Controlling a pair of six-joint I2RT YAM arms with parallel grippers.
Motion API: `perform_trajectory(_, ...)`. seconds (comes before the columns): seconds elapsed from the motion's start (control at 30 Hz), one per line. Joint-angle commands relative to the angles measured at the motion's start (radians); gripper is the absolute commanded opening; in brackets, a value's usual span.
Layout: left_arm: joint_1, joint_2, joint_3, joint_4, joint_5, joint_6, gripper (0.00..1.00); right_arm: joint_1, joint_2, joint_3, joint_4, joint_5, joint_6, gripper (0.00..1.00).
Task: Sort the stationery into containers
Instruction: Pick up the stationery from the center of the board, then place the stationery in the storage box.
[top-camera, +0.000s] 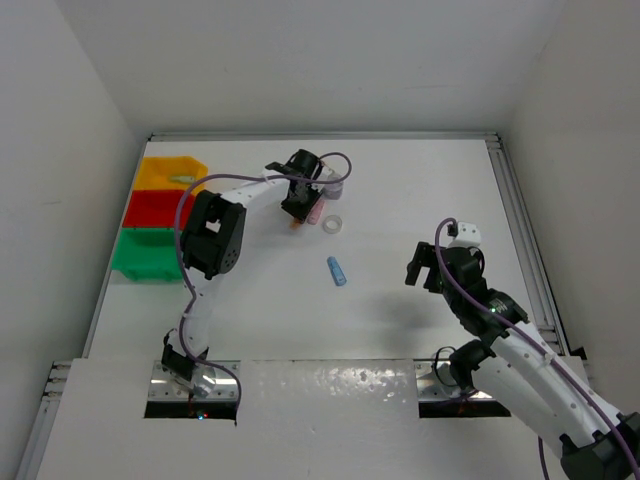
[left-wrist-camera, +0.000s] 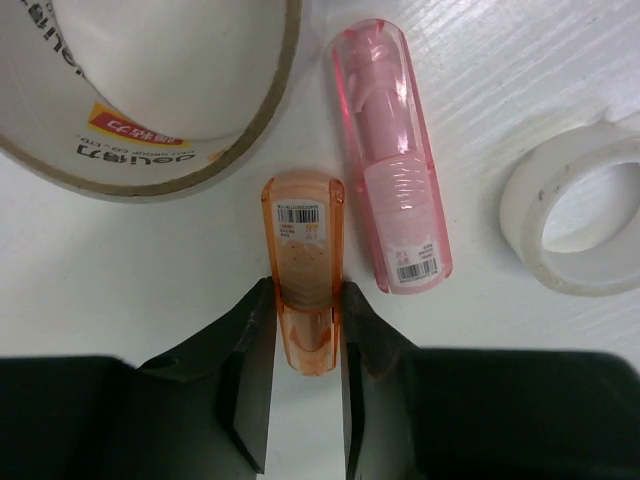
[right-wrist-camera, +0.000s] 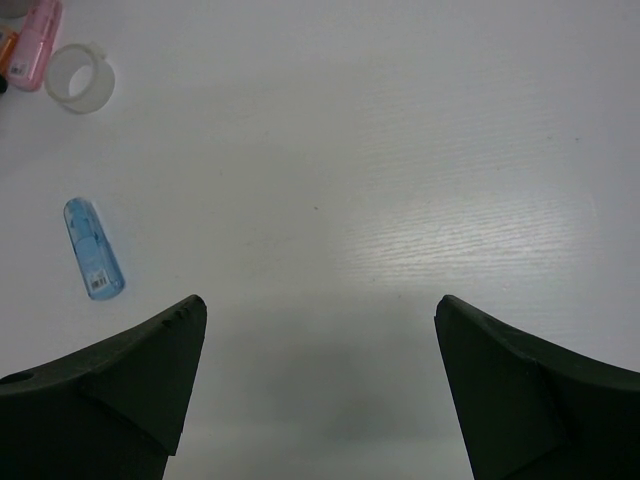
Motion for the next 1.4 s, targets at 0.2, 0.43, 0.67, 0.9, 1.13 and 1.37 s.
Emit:
perform_trajectory(0.2,0.086,-0.114,0.022,-0.123,0.022,-0.1,0.0,0.007,-0.008,0.015,0.018,0.035,-0.01,0.94)
perform_trajectory(0.43,0.467,-0.317,0.101,-0.015,0.022,-0.477,0.0,0.005,0.044,0.012,0.086,0.014,-0.015,0.93)
perform_trajectory(0.67,0.753,-0.317,0.056,0.179,0.138,-0.675,0.0,0.005,0.128,0.038,0.144,-0.002,-0.032,0.93)
perform_trajectory(0.9,0.825,-0.132,0.167,0.185,0.191,-0.702,0.0,0.007,0.202,0.09,0.141,-0.005,-0.079,0.93)
perform_trajectory(1.13,0.824,-0.06,0.179,0.21,0.174,-0.692,0.0,0.007,0.23,0.098,0.139,0.011,-0.076,0.94)
perform_trajectory(1.37,0.827,-0.058,0.159,0.192,0.106,-0.662,0.25,0.007,0.265,0.125,0.144,0.015,-0.084,0.94)
